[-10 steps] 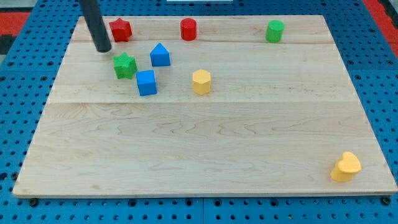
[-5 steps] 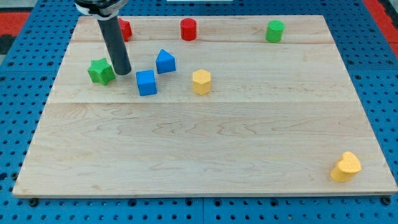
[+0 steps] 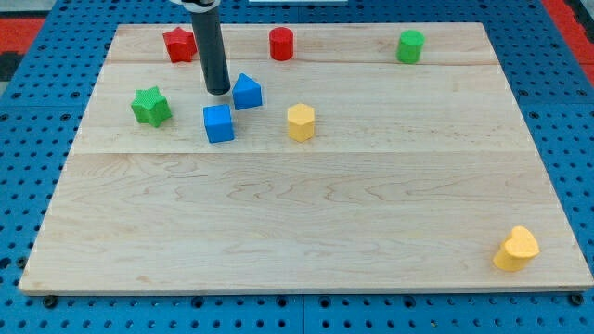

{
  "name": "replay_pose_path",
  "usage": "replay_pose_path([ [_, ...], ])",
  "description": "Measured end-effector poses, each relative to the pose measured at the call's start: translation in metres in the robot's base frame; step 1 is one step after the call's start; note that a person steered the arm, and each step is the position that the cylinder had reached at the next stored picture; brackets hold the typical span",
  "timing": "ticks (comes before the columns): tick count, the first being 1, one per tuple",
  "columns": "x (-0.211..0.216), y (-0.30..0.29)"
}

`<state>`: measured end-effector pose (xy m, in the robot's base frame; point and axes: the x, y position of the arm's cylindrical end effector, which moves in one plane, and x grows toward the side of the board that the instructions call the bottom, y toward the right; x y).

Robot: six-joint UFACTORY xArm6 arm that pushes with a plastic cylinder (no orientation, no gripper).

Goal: Move green star to the bottom left of the star

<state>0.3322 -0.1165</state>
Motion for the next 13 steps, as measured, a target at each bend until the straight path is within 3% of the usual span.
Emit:
replay_pose_path([
  [2,-0.010,-0.016],
  [3,-0.004,-0.059],
  [5,0.078,-0.080],
  [6,0.051,-0.088],
  [7,0.074,-0.109],
  [8,0.140,-0.095],
  [10,0.095,-0.120],
  [11,0.146,-0.158],
  [13,0.188,-0.139],
])
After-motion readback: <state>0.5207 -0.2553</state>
